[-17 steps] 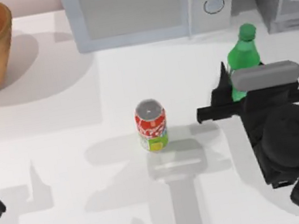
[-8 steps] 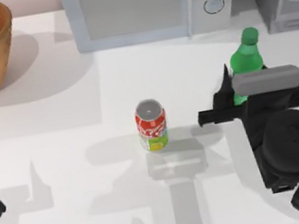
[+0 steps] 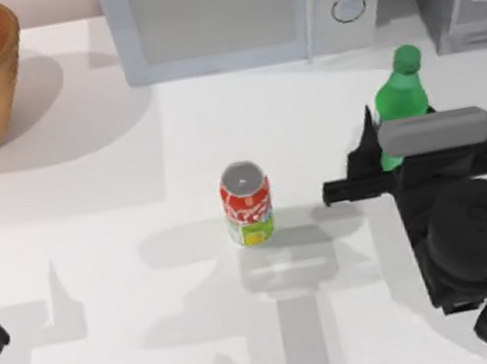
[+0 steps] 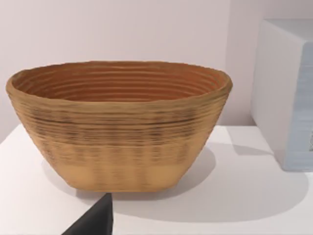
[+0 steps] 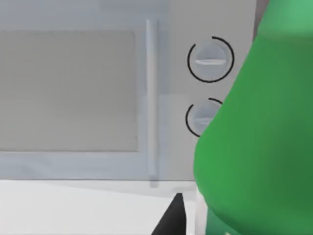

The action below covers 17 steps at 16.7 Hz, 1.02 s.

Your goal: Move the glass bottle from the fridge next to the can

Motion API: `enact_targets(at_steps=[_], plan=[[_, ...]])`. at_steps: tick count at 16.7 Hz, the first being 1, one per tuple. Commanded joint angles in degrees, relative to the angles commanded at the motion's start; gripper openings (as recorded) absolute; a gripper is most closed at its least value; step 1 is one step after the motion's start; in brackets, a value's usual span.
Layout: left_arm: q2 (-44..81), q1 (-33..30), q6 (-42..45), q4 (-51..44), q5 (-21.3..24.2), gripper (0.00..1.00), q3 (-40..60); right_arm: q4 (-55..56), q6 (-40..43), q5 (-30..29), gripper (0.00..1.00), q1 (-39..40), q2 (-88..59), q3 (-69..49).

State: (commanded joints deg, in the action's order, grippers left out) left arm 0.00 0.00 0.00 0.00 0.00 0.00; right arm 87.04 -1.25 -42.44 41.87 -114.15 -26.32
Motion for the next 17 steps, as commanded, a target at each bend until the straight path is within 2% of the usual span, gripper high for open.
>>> enact_targets(at_steps=[10, 17], plan=[[0.0, 0.0, 0.0, 0.0, 0.0, 1.0, 0.0, 0.0, 0.0, 0.0, 0.98, 0.0, 0.0, 0.0], [0.0, 0.0, 0.0, 0.0, 0.0, 1.0, 0.0, 0.0, 0.0, 0.0, 1.0, 0.0, 0.0, 0.0]])
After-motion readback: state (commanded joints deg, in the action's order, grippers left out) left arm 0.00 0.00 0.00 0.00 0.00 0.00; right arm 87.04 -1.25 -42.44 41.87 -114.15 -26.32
